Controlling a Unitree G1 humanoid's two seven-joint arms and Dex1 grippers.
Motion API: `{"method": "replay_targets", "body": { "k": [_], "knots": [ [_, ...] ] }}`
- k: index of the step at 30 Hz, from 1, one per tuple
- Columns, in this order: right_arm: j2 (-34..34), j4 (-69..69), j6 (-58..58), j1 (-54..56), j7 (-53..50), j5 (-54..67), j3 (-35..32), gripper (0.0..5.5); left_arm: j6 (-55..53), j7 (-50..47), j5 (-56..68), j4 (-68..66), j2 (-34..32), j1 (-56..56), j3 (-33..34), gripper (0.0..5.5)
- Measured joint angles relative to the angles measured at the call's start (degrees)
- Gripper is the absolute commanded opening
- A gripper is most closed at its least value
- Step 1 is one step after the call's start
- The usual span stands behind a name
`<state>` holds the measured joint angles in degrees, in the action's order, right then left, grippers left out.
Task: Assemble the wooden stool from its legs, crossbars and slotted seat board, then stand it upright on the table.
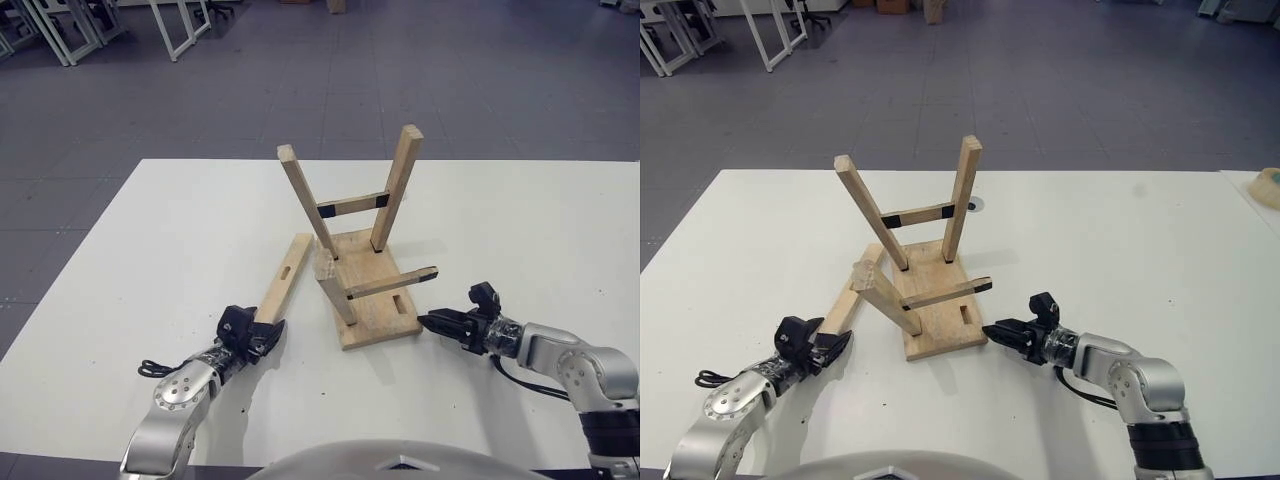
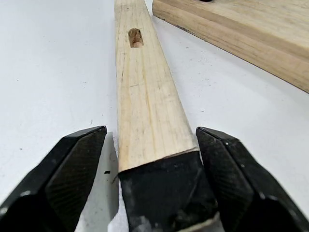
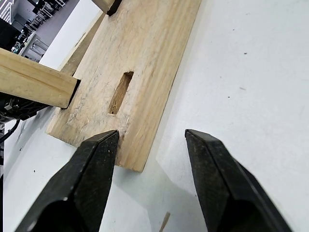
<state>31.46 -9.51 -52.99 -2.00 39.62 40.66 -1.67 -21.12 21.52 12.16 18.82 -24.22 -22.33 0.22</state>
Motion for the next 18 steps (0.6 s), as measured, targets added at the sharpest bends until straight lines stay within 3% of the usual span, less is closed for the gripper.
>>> {"method": "replay_targets", "body": {
  "k": [6,12,15,18],
  "knots": [
    [-5.55,-0.34,1.68,1.55,-6.11,1.95,-7.15,2.52,-4.17,-3.28,2.12,0.68,4.04,2.74,1.99,2.07],
    [-6.17,1.53,0.26,9.39,-11.9,7.32,-17.96,2.52,3.71,-10.42,3.64,-2.29,6.41,15.64,14.15,2.04],
    [-6.42,1.73,-3.11,20.49,-16.75,16.66,-23.37,2.52,8.16,-8.45,11.1,-2.38,5.95,26.35,19.45,2.04],
    [-6.65,0.29,-7.97,29.66,-21.29,26.95,-24.09,3.12,0.9,-5.03,28.08,0.56,4.05,36.33,21.33,2.04]
  ]
}}
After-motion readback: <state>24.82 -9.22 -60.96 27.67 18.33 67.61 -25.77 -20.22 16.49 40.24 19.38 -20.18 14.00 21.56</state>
